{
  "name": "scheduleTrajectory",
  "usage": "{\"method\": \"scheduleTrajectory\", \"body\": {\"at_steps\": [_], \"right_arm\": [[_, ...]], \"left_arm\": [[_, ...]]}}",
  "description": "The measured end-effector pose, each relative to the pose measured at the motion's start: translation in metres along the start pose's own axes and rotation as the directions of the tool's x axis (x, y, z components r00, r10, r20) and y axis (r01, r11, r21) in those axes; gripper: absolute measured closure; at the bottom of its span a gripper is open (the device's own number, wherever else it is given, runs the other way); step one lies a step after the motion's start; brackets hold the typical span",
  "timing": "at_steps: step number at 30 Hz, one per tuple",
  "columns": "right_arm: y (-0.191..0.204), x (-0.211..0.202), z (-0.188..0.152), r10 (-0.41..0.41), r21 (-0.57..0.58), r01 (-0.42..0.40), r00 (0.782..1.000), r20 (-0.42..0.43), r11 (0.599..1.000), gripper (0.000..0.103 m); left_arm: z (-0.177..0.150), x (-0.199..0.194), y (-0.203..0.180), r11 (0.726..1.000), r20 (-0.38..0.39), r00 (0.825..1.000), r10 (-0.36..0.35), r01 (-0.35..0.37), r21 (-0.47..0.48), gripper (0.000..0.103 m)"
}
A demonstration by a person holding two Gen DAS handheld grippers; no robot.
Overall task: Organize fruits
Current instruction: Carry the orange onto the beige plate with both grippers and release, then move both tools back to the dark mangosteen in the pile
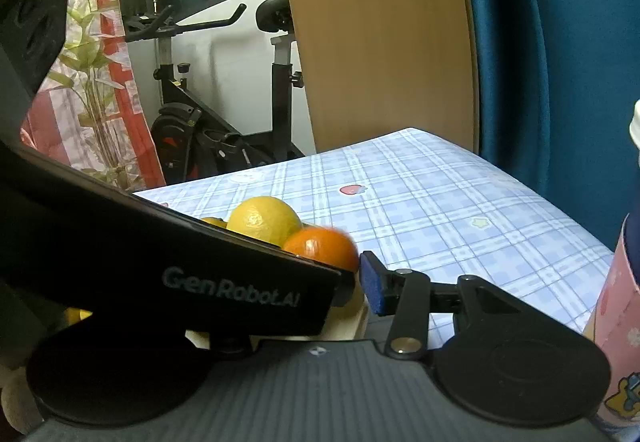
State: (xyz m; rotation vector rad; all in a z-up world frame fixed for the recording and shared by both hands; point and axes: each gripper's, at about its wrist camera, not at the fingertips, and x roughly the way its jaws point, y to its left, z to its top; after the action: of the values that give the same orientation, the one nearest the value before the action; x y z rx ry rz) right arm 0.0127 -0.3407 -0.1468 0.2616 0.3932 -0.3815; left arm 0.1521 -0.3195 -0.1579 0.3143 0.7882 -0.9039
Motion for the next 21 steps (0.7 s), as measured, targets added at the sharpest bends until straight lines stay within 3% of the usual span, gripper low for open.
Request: {"method": "scheduleTrajectory", "body": {"at_steps": [2, 8, 11, 16, 21], "right_arm": [[0.001, -0.002, -0.001, 0.005, -0.006, -0.005, 1.000, 0.004, 1.000, 0.050], [0.005, -0.009, 0.000, 0.010, -0.023, -0.009, 0.999, 0.030, 1.000, 0.050], [0.010, -0.014, 0.002, 0.018, -0.040, -0.016, 0.999, 0.044, 0.999, 0.050], [0.019, -0.021, 0.004, 0.029, -0.061, -0.026, 0.998, 0.051, 0.998, 0.050], [0.029, -0.027, 0.005, 0.048, -0.087, -0.043, 0.997, 0.056, 0.995, 0.050]], "left_arm": [[-0.001, -0.006, 0.001, 1.000, 0.016, 1.000, 0.004, -0.004, 0.000, 0.035], [-0.003, -0.029, 0.007, 1.000, 0.060, 0.998, 0.015, -0.015, -0.002, 0.034], [-0.003, -0.043, 0.013, 0.999, 0.082, 0.995, 0.054, -0.054, 0.001, 0.025], [-0.008, -0.068, 0.034, 0.996, 0.129, 0.988, 0.087, -0.082, -0.040, 0.025], [-0.018, -0.096, 0.061, 0.984, 0.171, 0.970, 0.172, -0.160, -0.080, 0.025]]}}
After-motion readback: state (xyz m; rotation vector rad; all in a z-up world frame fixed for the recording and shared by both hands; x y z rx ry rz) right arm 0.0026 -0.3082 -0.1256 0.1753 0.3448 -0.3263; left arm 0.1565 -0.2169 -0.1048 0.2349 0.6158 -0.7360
